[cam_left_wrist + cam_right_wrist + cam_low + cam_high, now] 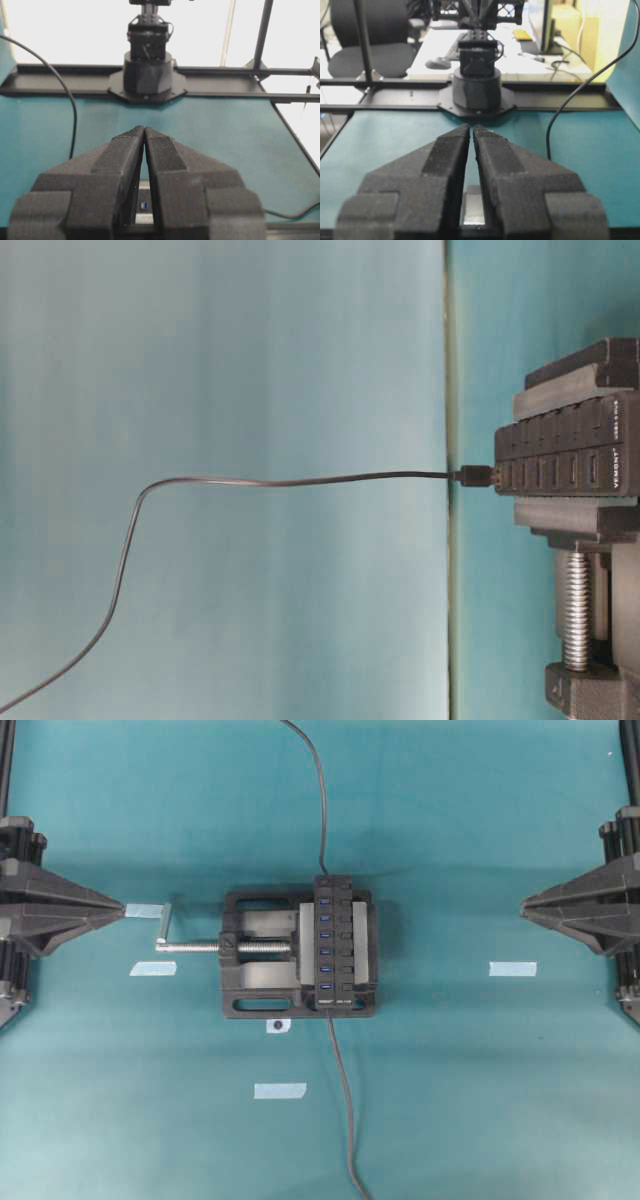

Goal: Insert the USB into the front port of the fixed hub.
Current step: 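Move the right gripper over the end of the USB hub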

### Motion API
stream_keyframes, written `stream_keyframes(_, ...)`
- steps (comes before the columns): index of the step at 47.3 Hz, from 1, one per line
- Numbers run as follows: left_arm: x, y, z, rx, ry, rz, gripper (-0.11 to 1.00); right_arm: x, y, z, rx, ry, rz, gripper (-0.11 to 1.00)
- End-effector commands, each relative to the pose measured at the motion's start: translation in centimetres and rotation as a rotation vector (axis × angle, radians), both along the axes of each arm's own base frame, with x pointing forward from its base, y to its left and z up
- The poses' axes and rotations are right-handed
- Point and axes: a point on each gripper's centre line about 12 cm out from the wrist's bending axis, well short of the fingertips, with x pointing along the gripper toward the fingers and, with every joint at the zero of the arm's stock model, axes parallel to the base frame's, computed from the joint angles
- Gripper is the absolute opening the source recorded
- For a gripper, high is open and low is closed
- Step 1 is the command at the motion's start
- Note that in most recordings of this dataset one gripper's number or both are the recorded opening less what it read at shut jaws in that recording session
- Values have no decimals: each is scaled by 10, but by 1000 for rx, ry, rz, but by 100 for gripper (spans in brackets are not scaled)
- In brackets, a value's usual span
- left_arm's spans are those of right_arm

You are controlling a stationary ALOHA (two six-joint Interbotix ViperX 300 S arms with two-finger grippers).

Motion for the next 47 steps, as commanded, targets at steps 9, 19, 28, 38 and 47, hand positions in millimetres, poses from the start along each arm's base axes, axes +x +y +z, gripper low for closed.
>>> stream_keyframes(9, 4, 0, -4, -9, 64, 1, 0, 1, -11, -5, 196, 29, -53, 4)
stream_keyframes(19, 4, 0, -5, -9, 98, 2, 0, 2, -15, -6, 218, 58, -75, -4)
stream_keyframes(28, 4, 1, -6, -9, 137, 2, 0, 4, -19, -11, 225, 142, -95, -4)
stream_keyframes(38, 4, 4, -13, -12, 192, 20, 0, 12, -25, -20, 229, 265, -130, -4)
stream_keyframes(47, 4, 9, -13, -13, 201, 43, 0, 20, -33, -25, 225, 341, -164, -4)
